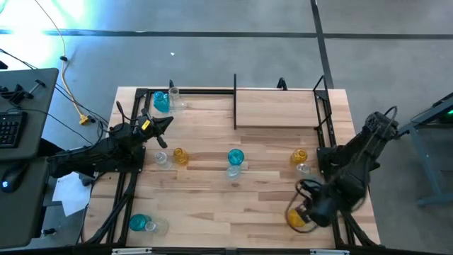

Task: Sort vases onto shelf
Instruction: Put the transparent vase on the shelf

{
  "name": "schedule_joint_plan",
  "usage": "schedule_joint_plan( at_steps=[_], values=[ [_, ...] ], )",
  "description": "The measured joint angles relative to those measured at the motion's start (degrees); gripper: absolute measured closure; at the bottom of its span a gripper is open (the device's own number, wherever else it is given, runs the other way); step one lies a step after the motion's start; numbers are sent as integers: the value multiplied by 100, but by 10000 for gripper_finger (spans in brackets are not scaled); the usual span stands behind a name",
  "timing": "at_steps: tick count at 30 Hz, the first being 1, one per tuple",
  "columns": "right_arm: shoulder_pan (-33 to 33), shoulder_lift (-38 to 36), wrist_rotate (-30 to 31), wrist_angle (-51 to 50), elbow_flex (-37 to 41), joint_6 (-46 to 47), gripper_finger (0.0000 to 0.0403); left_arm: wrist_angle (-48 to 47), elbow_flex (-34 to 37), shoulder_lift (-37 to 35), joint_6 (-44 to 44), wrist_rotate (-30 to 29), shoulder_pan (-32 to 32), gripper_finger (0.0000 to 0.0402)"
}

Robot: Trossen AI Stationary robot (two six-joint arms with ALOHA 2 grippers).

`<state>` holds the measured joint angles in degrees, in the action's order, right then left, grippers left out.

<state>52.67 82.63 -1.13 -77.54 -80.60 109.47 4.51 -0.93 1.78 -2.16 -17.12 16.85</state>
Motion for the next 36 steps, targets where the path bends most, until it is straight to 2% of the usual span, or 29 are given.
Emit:
schedule_joint_plan(
  at_steps=[5, 10, 20, 36],
  values=[
    [581, -1, 1, 82, 194, 883, 242, -2, 0, 0, 1, 1, 1, 401],
    [867, -2, 0, 574, 683, 1242, 242, -1, 0, 0, 1, 1, 0, 401],
    [965, -2, -205, 1259, 1204, 1267, 242, 1, 0, 0, -2, 2, 1, 401],
    [974, 365, -511, 1331, 1220, 1005, 242, -19, 0, -2, -2, -1, 1, 401]
  ],
)
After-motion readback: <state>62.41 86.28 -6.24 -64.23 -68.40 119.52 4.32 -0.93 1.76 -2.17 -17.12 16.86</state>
